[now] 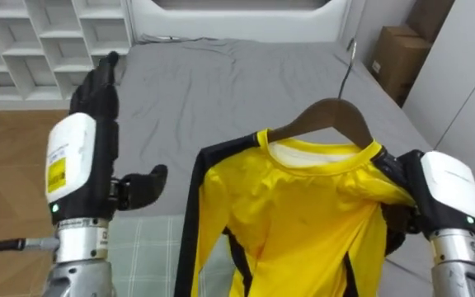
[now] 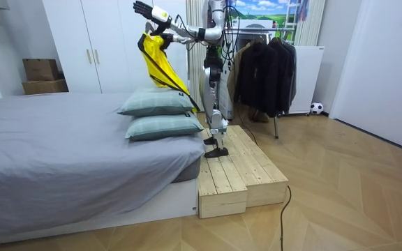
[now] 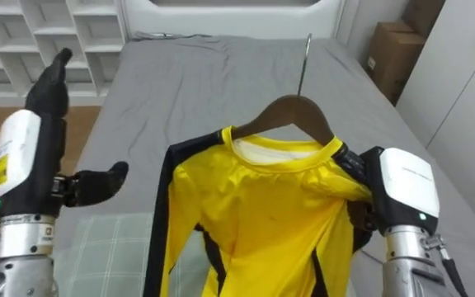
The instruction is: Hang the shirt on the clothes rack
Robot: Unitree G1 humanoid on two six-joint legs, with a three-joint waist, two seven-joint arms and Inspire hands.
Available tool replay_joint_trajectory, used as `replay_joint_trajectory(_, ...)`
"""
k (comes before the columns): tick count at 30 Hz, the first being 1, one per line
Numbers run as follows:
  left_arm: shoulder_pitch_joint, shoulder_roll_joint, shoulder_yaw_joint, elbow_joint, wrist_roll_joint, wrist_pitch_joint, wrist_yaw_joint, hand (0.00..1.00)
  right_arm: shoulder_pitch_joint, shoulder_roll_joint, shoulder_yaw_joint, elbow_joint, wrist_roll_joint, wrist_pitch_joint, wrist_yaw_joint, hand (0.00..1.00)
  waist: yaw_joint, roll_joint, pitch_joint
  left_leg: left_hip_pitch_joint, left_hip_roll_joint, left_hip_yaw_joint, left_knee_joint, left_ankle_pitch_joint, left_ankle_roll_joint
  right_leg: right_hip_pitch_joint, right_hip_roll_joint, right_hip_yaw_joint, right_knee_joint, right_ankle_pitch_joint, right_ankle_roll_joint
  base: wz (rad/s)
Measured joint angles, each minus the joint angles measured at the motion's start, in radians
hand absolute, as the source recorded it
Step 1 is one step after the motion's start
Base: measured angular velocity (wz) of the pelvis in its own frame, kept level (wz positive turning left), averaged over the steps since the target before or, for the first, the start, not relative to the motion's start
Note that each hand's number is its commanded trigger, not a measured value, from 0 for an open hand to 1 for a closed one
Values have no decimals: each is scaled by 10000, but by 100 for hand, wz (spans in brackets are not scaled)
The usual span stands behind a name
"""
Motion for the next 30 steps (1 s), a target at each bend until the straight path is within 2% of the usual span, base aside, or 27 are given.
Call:
replay_joint_trajectory(4,855,-11,1395,270,-2330,-85,564,0,209,-222,-436,-180,272,-12,-427,100,63,190,-51,269,1,-46,-80,-4,-3,239,2,-102,-1,-7,10,1)
replay_joint_trajectory(5,960,-29,1567,365,-2588,-138,675,0,263,-232,-508,-253,316,-15,-491,100,102,214,-47,304,1,-46,-112,-4,-3,255,4,-101,1,-10,12,0)
replay_joint_trajectory(9,1371,-121,2548,1850,-4293,-165,1237,0,560,-242,-903,-491,276,3,-700,100,268,361,-19,282,-29,-98,-62,-3,-2,230,-24,-169,62,-57,-27,2)
replay_joint_trajectory(11,1688,-194,2838,2266,-5002,-172,1511,0,798,-259,-1017,-769,243,26,-699,100,285,354,-12,267,-142,-149,-60,0,-2,180,-60,-176,180,-153,-41,7)
replay_joint_trajectory(13,1775,-425,3330,3079,-5588,-173,1810,0,1029,-332,-1151,-1090,263,36,-678,100,280,312,-6,322,-185,-243,-77,0,0,186,-98,-195,284,-294,-23,11)
replay_joint_trajectory(14,1786,-442,3442,3293,-5884,-195,1903,0,1034,-340,-1178,-1153,256,44,-668,100,273,304,-5,318,-185,-255,-76,0,0,175,-105,-204,321,-310,-17,6)
replay_joint_trajectory(16,1870,-424,3692,4555,-7361,-336,2177,0,1129,-386,-1184,-1683,286,240,-624,100,313,275,-5,333,-187,-252,-98,1,1,178,-123,-249,357,-341,-1,0)
replay_joint_trajectory(17,1951,-432,3716,4853,-7701,-334,2221,0,1170,-384,-1183,-1832,284,258,-586,100,320,256,-7,335,-187,-253,-101,1,1,181,-123,-246,360,-350,-1,0)
replay_joint_trajectory(19,2191,-490,3881,6254,-8515,-331,2210,0,1289,-380,-1214,-2174,83,339,-443,100,474,148,-6,430,-184,-205,-163,-4,-3,186,-95,-178,337,-368,3,-7)
replay_joint_trajectory(22,2375,-515,4018,7739,-9237,-269,2218,0,1296,-398,-1344,-2332,-26,453,-50,100,550,17,-33,441,-171,-229,-220,-51,-12,163,-92,-228,330,-405,5,2)
replay_joint_trajectory(24,2652,-514,4033,8124,-9621,-262,2222,0,1341,-398,-1343,-2480,83,454,163,100,573,-27,-39,430,-163,-265,-219,-73,1,170,-114,-298,330,-426,13,6)
replay_joint_trajectory(26,2745,-503,4038,8588,-9766,-265,2237,0,1346,-400,-1306,-2587,160,602,321,100,632,-35,-34,436,-164,-294,-218,-81,13,189,-142,-360,331,-432,23,6)
replay_joint_trajectory(27,2746,-478,4048,9182,-9829,-287,2237,0,1395,-399,-1280,-2764,171,763,504,100,723,-43,-48,459,-170,-297,-222,-88,26,206,-156,-362,344,-444,43,0)
replay_joint_trajectory(30,2800,-490,4184,10864,-10013,-285,2213,0,1676,-381,-1249,-3257,362,889,1045,100,823,21,-51,477,-176,-232,-275,-101,48,189,-151,-252,338,-453,57,-6)
